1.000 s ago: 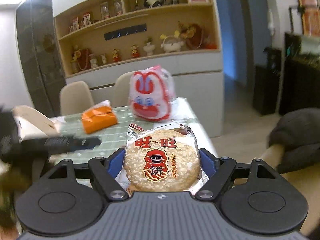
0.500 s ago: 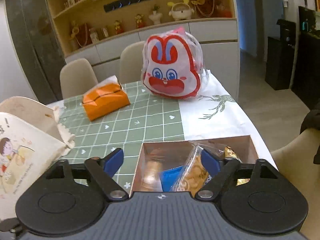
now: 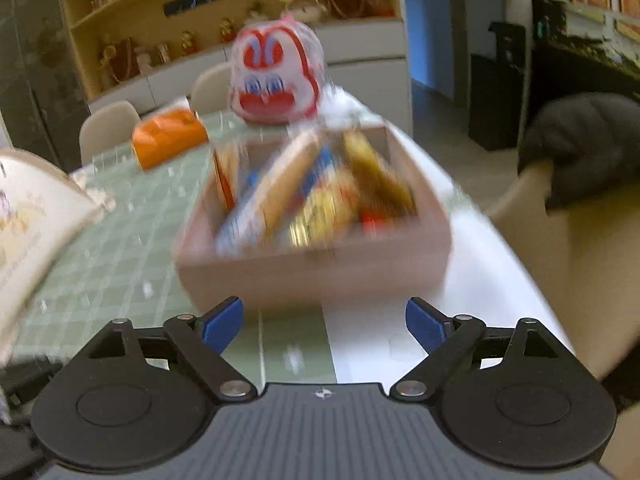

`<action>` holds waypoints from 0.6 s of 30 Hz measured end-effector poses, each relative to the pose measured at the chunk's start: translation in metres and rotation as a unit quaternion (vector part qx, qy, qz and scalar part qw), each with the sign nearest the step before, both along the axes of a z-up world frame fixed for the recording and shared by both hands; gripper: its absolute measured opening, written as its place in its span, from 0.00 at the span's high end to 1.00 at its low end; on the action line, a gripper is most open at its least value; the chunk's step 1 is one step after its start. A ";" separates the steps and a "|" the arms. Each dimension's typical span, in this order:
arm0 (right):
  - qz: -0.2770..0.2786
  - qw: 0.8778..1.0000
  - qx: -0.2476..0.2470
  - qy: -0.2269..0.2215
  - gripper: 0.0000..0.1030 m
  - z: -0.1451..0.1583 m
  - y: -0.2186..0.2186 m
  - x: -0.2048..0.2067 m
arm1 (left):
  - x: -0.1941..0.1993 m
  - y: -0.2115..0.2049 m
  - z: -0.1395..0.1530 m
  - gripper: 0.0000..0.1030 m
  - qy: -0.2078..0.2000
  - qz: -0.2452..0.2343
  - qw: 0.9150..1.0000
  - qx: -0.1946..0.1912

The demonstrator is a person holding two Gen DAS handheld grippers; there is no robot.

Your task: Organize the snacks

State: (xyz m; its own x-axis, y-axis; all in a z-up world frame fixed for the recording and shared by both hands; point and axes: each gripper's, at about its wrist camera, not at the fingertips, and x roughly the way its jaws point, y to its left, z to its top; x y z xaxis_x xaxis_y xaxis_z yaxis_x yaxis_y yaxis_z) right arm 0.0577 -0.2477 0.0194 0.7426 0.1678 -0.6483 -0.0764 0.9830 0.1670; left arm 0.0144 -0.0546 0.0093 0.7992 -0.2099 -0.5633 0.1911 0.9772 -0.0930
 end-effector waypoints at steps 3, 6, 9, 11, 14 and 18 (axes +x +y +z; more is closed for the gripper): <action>0.006 1.000 -0.026 -0.002 0.14 -0.020 0.007 -0.011 | -0.002 -0.006 -0.008 0.66 0.005 0.005 1.000 -0.001; 0.007 0.999 -0.051 -0.007 0.14 -0.028 0.013 -0.012 | 0.003 -0.012 -0.012 0.66 0.009 0.020 1.000 0.005; 0.000 0.998 -0.060 0.004 0.07 -0.029 0.014 -0.006 | 0.010 -0.016 -0.013 0.66 0.014 0.032 0.999 0.004; -0.011 0.998 -0.064 0.013 0.00 -0.030 0.012 -0.003 | 0.014 -0.021 -0.013 0.66 0.013 0.038 0.999 0.020; -0.013 0.998 -0.062 0.009 0.00 -0.032 0.009 -0.004 | 0.018 -0.024 -0.013 0.67 0.013 0.044 0.998 0.038; -0.013 0.998 -0.061 -0.005 0.00 -0.034 0.008 -0.008 | 0.022 -0.022 -0.014 0.66 0.013 0.050 0.998 0.042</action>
State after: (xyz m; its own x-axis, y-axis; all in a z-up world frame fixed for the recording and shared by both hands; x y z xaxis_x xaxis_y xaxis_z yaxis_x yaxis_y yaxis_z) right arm 0.0496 -0.2393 -0.0149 0.7530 0.0676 -0.6546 -0.0508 0.9977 0.0445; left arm 0.0363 -0.0765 -0.0044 0.7984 -0.0814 -0.5966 0.0913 0.9957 -0.0137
